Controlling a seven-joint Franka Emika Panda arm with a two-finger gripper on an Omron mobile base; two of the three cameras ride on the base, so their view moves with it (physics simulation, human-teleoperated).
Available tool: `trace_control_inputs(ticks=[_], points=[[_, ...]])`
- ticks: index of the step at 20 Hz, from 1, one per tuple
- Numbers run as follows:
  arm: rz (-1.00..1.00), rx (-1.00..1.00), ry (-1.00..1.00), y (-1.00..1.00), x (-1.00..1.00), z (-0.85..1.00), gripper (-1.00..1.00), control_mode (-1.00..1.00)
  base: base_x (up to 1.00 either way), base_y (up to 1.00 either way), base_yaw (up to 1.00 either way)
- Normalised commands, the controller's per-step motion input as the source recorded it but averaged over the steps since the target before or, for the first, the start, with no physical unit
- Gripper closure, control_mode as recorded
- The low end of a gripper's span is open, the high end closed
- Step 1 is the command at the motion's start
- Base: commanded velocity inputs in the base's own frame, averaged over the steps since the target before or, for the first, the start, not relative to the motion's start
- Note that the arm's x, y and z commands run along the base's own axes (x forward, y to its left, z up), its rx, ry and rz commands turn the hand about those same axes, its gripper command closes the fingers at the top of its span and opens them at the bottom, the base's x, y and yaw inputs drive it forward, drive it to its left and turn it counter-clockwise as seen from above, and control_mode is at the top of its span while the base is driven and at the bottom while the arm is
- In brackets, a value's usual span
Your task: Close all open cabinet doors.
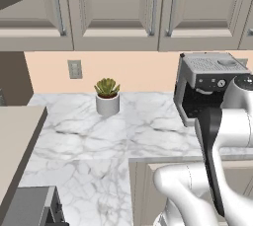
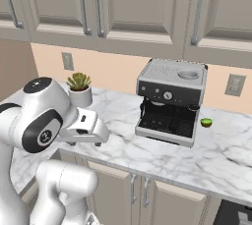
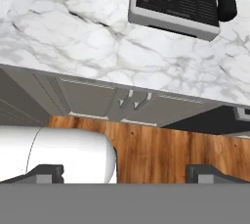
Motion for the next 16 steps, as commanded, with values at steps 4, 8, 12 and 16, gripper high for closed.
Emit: trace_control_inputs(ticks=[4, 8, 12, 16], points=[[0.0, 0.0, 0.0, 0.0, 0.0, 0.0, -1.0, -1.0, 0.0, 0.0, 0.0], [0.0, 0.0, 0.0, 0.0, 0.0, 0.0, -1.0, -1.0, 0.0, 0.0, 0.0], [0.0, 0.0, 0.0, 0.0, 0.0, 0.0, -1.0, -1.0, 0.0, 0.0, 0.0], [0.0, 0.0, 0.0, 0.0, 0.0, 0.0, -1.0, -1.0, 0.0, 0.0, 0.0]])
